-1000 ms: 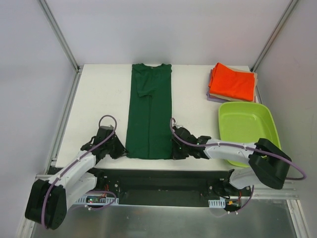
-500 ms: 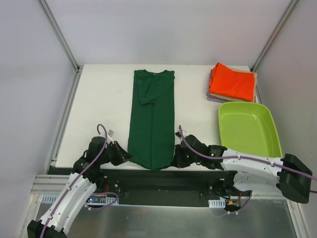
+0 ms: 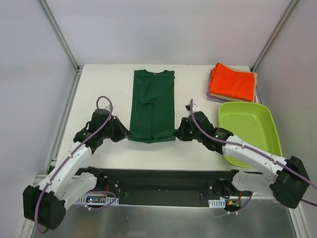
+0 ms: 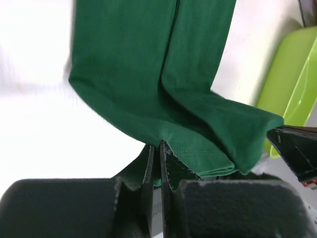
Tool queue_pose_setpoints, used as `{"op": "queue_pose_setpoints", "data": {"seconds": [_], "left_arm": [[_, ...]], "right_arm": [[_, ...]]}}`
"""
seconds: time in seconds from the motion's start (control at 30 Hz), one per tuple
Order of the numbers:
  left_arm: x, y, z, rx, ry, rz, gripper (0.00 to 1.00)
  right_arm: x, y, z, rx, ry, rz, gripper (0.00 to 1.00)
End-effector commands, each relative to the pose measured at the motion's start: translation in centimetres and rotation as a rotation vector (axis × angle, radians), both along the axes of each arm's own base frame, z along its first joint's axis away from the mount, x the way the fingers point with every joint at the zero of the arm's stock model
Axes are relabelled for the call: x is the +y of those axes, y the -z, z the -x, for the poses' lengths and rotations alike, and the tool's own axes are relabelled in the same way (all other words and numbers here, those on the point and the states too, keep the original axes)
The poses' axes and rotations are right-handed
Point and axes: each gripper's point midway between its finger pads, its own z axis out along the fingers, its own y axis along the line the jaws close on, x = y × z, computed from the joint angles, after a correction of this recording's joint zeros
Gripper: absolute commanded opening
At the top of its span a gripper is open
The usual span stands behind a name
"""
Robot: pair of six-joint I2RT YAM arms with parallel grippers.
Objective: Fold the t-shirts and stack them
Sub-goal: Fold the folded rectangular tshirt in 1/3 of the way
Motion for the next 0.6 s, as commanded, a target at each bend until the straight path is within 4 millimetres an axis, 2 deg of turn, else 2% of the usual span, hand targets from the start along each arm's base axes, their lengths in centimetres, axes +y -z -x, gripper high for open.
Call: {"op": "queue_pose_setpoints", "data": {"seconds": [0.0, 0.13, 0.2, 0.4, 0.57], "left_arm": [[0.8, -3.3, -5.6, -0.139, -0.045, -0.122, 0.0], [1.2, -4.3, -9.5, -0.148, -0.07, -0.197, 0.0], [1.2, -4.7, -11.5, -0.145, -0.068, -0.212, 0.0], [1.3, -3.6, -17.0, -0.077, -0.027, -0.184, 0.0], [0.2, -3.2, -20.8, -0.069, 0.049, -0.144, 0.0]], "right_arm": [[0.3, -3.2, -4.8, -0.093, 0.025, -0.002, 0.01], [0.0, -4.1, -8.9, -0.103, 0.066, 0.014, 0.01], [0.4, -4.0, -10.2, -0.076, 0.044, 0.0, 0.01], [1.3, -3.2, -14.6, -0.04, 0.016, -0.005, 0.01], [1.9, -3.2, -17.9, -0.054, -0.005, 0.001, 0.01]]}}
